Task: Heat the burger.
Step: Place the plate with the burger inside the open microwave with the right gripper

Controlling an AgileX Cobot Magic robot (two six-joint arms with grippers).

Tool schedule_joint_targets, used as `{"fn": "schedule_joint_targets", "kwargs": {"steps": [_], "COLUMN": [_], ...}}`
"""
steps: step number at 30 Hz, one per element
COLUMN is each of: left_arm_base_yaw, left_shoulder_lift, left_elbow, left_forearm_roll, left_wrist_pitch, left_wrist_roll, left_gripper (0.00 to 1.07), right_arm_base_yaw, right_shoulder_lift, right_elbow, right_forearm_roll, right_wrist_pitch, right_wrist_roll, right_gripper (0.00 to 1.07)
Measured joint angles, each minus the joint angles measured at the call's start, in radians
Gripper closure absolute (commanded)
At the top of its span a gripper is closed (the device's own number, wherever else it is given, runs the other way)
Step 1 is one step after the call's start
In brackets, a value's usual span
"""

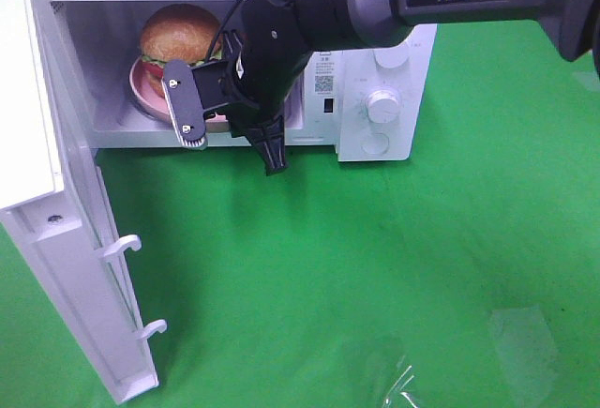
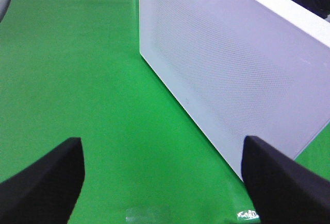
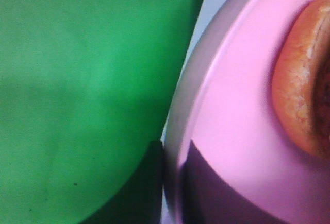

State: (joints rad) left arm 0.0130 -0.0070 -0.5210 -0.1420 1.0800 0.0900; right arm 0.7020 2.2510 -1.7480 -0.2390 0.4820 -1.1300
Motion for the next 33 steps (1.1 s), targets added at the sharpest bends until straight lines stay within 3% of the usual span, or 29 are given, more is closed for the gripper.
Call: {"fn": "schedule_joint_targets", "kwargs": {"steps": [33], "left_arm_base_yaw": [0.000], "left_shoulder_lift": [0.000], "left_elbow": [0.000], "left_forearm_roll": [0.000], "left_wrist_pitch": [0.000], "left_wrist_roll": [0.000], "left_gripper": [0.30], "right_arm_base_yaw": [-0.021], "right_shoulder_lift": [0.028], "right_elbow": [-0.010], "right_forearm_roll": [-0.048], "right_wrist_pitch": [-0.067], "right_wrist_roll": [0.005], "right_gripper": [1.05]}}
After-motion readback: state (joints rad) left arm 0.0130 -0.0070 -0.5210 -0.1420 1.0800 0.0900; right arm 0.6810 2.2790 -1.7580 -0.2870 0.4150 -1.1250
